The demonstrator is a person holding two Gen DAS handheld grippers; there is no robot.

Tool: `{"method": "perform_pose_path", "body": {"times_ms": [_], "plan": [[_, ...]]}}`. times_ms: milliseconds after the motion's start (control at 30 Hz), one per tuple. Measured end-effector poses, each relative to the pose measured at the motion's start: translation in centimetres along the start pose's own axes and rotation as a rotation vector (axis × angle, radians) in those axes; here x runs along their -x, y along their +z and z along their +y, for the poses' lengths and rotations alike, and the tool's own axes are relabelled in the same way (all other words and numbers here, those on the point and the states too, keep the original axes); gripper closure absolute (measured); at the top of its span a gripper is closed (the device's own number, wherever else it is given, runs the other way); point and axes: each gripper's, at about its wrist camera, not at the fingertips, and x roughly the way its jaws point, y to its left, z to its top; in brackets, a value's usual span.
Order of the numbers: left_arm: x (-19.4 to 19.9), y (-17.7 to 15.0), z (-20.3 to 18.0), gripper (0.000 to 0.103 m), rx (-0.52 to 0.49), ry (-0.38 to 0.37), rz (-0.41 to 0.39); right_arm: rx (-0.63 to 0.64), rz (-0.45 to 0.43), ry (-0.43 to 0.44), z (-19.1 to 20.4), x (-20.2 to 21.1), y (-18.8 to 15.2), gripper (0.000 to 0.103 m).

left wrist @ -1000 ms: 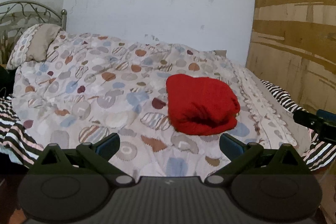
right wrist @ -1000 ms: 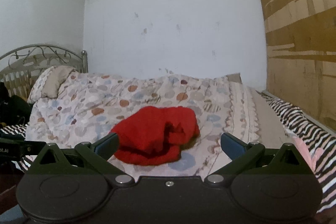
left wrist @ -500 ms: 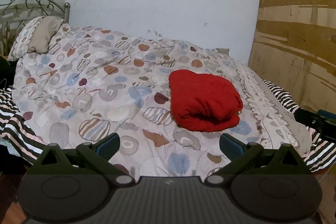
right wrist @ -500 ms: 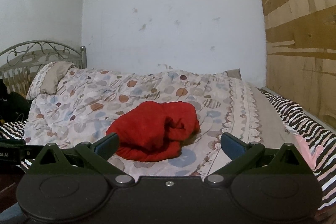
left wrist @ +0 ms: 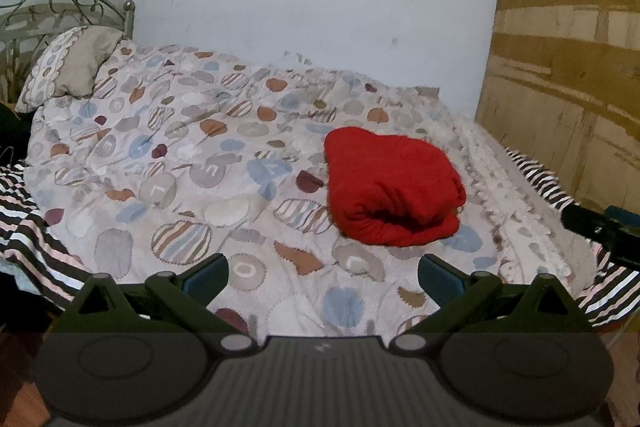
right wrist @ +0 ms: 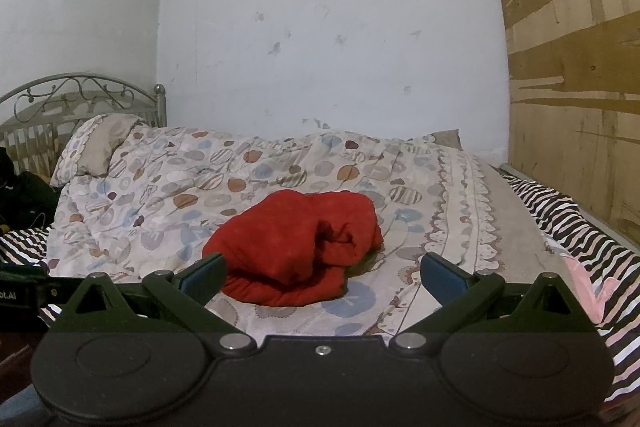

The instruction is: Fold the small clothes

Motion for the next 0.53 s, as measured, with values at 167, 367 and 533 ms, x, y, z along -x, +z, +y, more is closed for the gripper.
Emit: {"method": "perform_pose_path", "body": {"times_ms": [167, 367, 533], "plan": [[-0.6, -0.1, -0.2, 0.0, -0.018, 0.055, 0.03, 0.003, 0.008, 0.002, 0.1, -0.3, -0.3, 0.0], [-1.1, -0.2, -0.1, 0.0, -0.017, 0.06, 0.042, -0.002, 0.023, -0.003, -0.1, -0.9, -0.5, 0.0], [-1.6, -0.2, 0.2, 0.0, -0.007, 0.061, 0.064, 0.001, 0.032, -0.001, -0.1, -1.4, -0.5, 0.0]]}}
